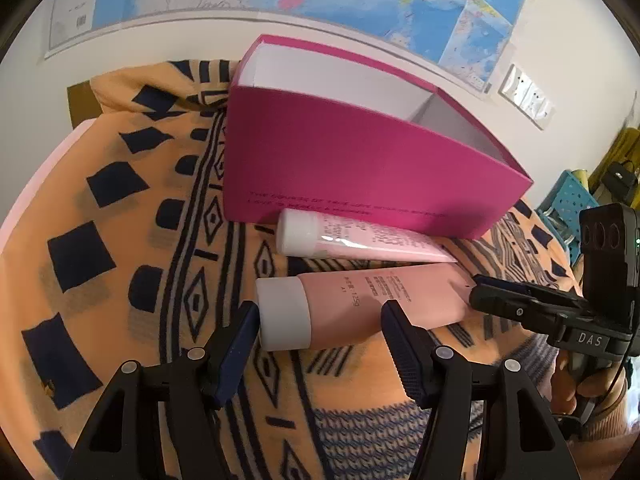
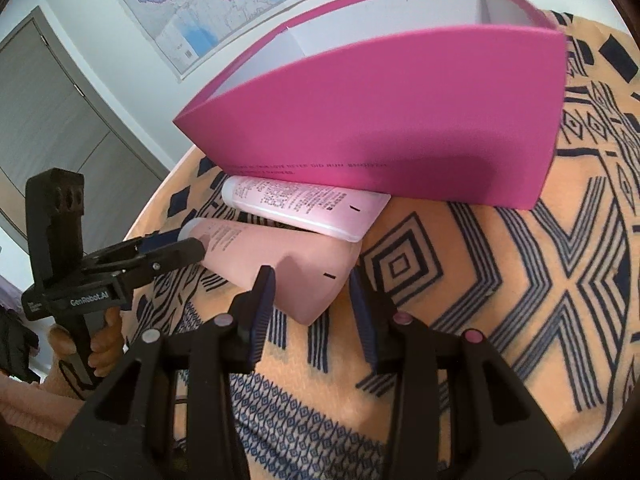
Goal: Organize rigid objects
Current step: 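Grasp the pink cosmetic tube around its middle with the right gripper, then lift the pink tube with both grippers and carry it over the pink box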
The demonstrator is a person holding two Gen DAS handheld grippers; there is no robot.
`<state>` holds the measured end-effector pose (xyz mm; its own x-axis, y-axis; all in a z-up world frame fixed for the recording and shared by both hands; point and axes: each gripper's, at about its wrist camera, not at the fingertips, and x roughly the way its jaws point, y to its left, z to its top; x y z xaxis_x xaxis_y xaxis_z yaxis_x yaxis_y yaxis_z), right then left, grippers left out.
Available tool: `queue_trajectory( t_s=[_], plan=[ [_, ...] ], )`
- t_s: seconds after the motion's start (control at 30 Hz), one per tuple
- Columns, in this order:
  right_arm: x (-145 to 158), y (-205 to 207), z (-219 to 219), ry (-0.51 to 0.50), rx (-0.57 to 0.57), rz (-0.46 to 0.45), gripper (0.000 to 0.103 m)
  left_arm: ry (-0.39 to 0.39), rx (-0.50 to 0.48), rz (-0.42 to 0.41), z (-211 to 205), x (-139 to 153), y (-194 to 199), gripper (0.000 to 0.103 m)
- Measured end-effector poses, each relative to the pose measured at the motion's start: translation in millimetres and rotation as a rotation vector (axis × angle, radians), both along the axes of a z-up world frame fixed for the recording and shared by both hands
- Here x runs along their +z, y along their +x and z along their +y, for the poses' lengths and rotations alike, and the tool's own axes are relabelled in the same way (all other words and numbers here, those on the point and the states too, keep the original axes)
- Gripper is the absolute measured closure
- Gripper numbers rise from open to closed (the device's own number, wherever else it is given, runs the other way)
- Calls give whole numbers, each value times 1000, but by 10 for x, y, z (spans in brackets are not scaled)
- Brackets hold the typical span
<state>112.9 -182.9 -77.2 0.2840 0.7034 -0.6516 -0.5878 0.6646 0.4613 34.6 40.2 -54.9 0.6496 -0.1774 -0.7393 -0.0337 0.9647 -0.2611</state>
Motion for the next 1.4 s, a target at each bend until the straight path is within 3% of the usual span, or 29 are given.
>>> queue_trajectory(
  t_s=[0.77,1.4],
  plan=[
    [438,-196,-470,48,-60,-121,61,19,-78,-134,-369,523,-43,39],
    [664,-125,-697,54,-121,-189,61,18,-123,-190,-564,722,90,39]
  ],
)
